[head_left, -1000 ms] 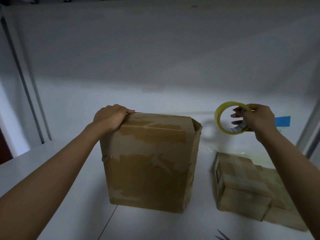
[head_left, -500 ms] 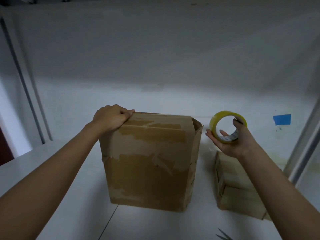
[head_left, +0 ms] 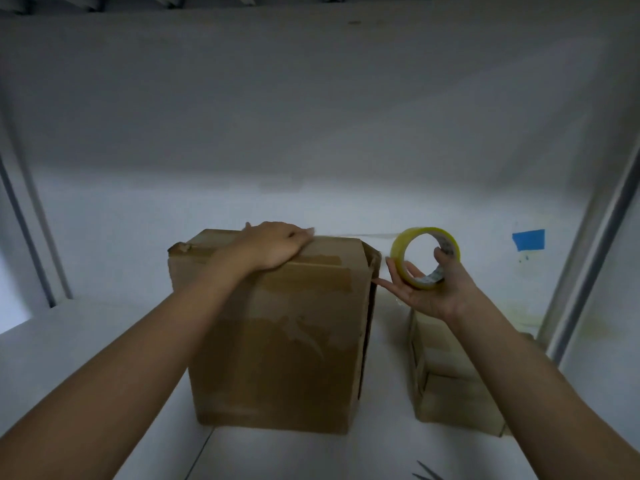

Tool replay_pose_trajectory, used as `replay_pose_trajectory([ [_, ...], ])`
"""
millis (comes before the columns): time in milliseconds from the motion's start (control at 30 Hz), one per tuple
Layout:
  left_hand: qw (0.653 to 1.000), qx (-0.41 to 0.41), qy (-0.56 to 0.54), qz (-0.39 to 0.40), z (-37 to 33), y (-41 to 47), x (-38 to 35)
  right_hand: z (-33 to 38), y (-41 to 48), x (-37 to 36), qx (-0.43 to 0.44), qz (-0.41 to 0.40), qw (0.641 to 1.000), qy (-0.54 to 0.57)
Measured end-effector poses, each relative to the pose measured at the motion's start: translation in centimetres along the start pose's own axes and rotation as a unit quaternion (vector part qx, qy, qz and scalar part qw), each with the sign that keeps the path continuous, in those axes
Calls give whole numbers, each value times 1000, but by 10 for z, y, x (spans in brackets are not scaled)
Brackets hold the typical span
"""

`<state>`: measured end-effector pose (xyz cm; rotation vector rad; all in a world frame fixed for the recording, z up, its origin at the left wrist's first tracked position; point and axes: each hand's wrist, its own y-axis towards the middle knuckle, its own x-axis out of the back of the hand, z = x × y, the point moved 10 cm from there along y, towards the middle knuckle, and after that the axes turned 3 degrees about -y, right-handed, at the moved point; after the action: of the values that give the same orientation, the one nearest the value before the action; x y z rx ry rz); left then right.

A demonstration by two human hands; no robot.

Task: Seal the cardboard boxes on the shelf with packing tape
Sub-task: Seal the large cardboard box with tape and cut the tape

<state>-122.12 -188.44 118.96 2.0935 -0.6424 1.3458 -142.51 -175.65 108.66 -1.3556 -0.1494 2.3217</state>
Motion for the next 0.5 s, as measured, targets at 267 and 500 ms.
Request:
replay_pose_trajectory([
  [267,994,-81,64,43,-83,10,-39,-9,4,10,-23,7,1000,-7],
  [500,989,-95,89,68,-93,16,-48,-20,1,16,-43,3,999,-24],
])
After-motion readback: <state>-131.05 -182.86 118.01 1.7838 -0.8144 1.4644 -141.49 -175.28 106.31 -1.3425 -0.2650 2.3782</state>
